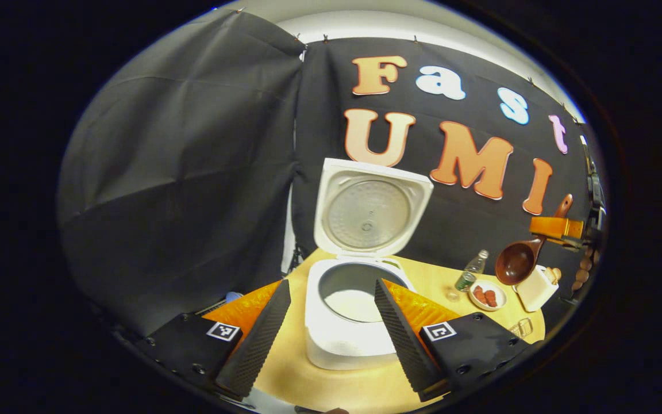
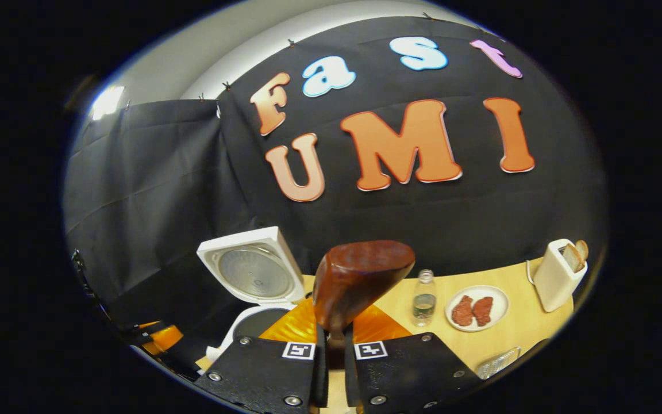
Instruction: Close the left gripper, press the button to open the rice cooker; take a wooden spoon from the chopstick holder with the right hand, scoop a spoonful of rice and pour it into the rice cooker, then put the wooden spoon back into the chopstick holder.
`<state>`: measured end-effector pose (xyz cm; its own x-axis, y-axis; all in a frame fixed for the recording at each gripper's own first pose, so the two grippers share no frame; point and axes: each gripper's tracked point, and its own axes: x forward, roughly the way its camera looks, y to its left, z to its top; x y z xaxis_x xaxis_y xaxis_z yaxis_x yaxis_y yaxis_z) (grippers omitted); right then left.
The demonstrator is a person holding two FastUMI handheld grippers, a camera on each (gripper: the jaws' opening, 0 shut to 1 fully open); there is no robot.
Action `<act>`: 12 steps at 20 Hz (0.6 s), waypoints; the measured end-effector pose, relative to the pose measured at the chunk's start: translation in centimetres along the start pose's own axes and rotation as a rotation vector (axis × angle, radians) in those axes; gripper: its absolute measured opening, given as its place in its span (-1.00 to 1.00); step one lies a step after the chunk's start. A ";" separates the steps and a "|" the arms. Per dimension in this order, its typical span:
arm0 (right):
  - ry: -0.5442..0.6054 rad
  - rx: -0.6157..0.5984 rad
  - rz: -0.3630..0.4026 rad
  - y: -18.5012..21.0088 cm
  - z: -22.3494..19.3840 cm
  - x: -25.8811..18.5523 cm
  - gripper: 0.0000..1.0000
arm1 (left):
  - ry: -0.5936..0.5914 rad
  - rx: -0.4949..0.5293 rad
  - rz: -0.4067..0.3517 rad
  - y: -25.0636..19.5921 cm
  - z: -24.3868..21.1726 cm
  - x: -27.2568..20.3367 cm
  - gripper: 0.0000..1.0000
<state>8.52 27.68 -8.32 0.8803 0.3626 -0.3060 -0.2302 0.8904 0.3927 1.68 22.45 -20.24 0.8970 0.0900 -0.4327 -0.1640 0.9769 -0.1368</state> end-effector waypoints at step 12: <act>0.041 0.160 -0.321 -21.7 -6.2 -8.4 -0.78 | -0.005 0.080 -0.109 -12.6 0.0 -1.1 1.00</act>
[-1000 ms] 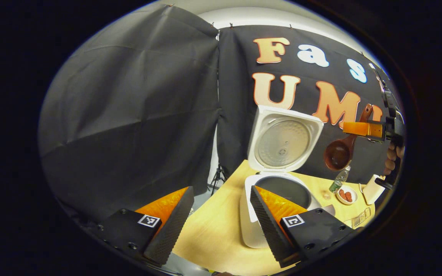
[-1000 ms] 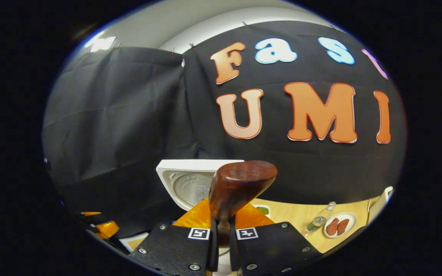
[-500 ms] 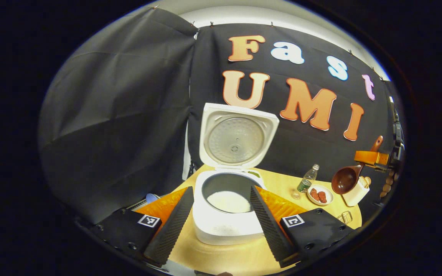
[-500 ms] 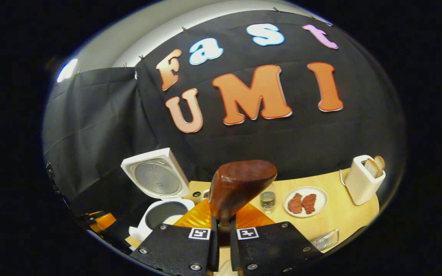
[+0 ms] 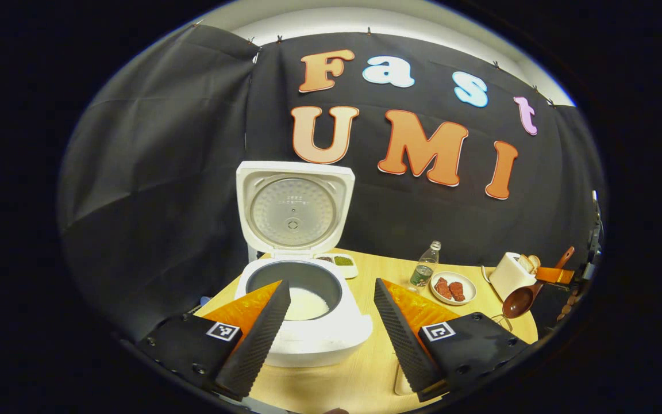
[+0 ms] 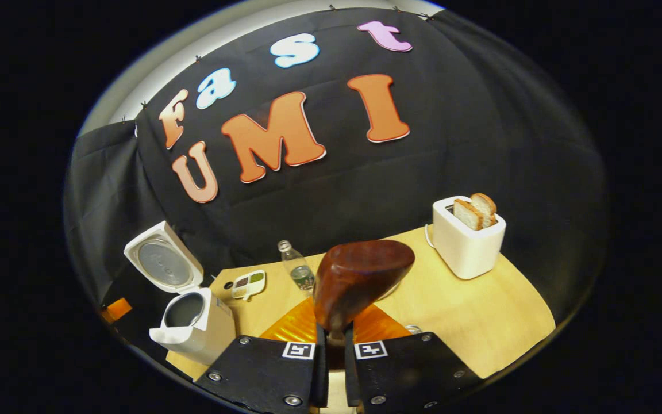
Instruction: Close the left gripper, press the button to open the rice cooker; take a wooden spoon from the chopstick holder with the right hand, scoop a spoonful of rice and pour it into the rice cooker, then put the wooden spoon back into the chopstick holder.
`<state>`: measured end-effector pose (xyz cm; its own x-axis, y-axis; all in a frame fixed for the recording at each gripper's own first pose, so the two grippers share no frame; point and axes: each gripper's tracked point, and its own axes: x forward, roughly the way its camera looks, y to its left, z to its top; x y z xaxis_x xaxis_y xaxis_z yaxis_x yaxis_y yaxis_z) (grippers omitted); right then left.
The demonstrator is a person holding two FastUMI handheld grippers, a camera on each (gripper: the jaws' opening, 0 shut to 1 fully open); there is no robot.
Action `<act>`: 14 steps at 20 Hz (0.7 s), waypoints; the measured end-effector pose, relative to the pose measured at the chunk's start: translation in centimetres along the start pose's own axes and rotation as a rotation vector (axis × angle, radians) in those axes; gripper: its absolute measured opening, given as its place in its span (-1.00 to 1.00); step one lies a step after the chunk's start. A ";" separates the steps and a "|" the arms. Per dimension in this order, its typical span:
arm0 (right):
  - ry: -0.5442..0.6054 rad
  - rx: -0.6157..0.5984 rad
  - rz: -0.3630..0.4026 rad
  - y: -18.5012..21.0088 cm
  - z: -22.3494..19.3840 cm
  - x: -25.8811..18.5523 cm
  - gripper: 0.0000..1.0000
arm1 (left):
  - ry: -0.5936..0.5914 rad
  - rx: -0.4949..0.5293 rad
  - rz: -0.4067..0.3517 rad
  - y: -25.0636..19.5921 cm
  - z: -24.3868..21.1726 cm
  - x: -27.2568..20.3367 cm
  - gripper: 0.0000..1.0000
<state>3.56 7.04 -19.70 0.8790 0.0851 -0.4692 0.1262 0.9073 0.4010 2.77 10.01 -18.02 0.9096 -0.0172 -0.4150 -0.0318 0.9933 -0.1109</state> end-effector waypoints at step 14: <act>0.140 0.057 -0.010 -8.2 -7.7 6.1 -0.69 | -0.024 0.063 0.136 -1.0 1.2 -3.4 1.00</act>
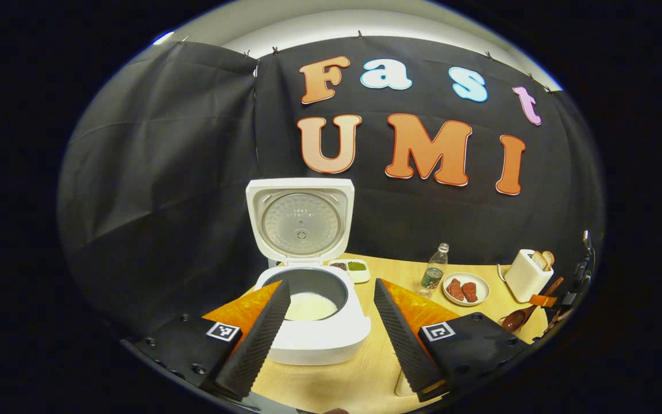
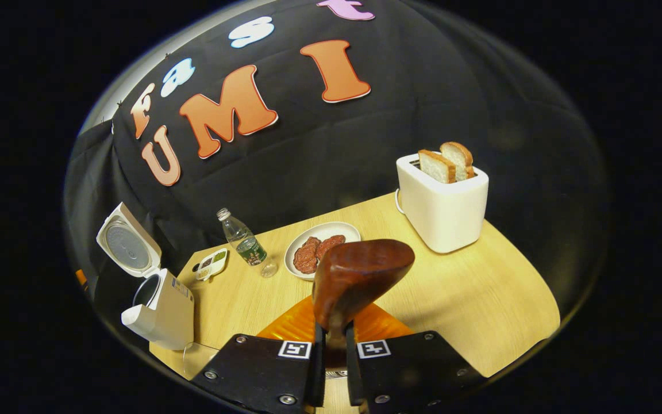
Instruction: Close the left gripper, press the button to open the rice cooker; take a wooden spoon from the chopstick holder with the right hand, scoop a spoonful of rice and pour it into the rice cooker, then put the wooden spoon back into the chopstick holder.
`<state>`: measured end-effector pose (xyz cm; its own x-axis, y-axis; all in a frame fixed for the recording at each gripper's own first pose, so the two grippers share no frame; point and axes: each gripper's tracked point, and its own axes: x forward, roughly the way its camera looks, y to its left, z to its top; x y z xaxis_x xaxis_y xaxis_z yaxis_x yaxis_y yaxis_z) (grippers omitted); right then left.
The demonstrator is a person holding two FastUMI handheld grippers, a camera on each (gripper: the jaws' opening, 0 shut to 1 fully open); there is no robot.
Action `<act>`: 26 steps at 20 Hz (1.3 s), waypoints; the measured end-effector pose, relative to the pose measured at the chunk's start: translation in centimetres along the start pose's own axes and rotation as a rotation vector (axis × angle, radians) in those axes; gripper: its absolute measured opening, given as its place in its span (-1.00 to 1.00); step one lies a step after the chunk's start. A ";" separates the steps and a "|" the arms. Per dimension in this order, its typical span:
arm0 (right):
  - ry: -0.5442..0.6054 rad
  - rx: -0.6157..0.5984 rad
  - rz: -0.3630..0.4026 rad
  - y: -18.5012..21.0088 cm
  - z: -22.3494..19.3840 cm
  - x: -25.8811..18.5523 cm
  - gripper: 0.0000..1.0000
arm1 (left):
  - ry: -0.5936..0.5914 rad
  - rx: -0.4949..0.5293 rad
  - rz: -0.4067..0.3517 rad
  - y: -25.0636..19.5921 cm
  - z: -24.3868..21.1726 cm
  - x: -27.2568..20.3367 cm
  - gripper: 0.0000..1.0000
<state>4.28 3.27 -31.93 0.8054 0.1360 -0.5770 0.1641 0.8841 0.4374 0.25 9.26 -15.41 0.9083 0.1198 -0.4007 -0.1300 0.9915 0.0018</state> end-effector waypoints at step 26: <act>-0.276 -0.089 -0.140 2.9 10.1 -13.5 0.86 | -0.040 -0.127 -0.049 8.8 23.0 21.4 0.97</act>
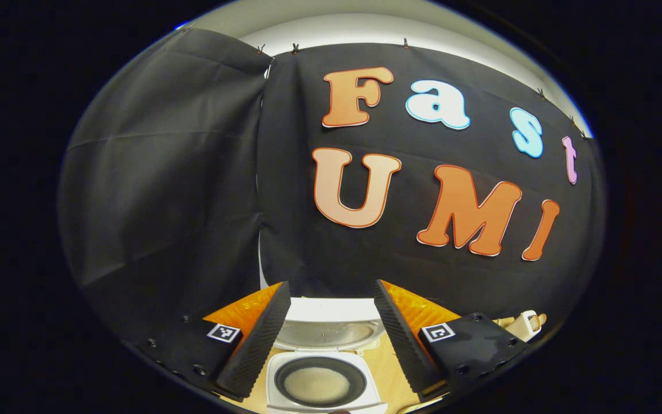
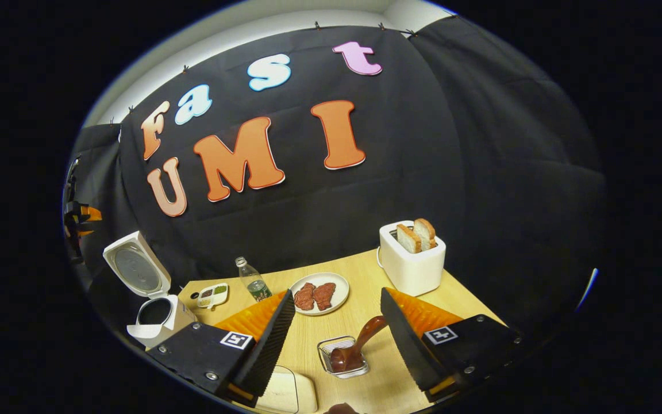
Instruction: Close the left gripper, press the button to open the rice cooker; take a wooden spoon from the chopstick holder with the right hand, scoop a spoonful of rice and pour it into the rice cooker, then put the wooden spoon back into the chopstick holder.
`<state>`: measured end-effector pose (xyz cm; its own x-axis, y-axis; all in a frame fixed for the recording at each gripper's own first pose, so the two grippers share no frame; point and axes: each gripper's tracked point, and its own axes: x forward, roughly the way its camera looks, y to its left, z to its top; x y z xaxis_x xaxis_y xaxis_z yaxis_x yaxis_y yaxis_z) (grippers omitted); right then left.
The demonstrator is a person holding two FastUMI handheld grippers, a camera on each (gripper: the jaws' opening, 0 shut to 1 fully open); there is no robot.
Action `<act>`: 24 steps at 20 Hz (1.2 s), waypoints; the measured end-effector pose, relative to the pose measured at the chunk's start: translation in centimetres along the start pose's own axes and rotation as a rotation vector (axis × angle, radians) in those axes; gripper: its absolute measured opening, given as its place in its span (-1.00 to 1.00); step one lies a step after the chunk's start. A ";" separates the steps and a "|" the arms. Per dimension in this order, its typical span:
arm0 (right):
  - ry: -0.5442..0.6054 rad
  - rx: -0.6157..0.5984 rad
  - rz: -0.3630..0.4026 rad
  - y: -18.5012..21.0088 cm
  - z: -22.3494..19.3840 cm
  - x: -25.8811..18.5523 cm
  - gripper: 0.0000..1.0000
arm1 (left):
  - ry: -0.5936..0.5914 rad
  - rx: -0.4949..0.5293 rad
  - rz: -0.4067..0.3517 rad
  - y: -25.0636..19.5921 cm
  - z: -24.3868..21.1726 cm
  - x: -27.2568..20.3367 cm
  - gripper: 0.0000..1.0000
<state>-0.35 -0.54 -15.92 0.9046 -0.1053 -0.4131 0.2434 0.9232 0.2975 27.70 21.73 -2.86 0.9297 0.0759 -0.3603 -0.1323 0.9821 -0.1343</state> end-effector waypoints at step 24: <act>-0.035 -0.022 -0.042 -1.6 0.9 -4.7 0.87 | 0.828 0.052 0.016 -2.8 -19.7 2.0 1.00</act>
<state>-4.67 -1.88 -13.66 0.9055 -0.1567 -0.3943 0.2740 0.9255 0.2615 23.11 15.77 -21.38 0.3715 -0.0414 -0.9275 -0.1090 0.9902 -0.0878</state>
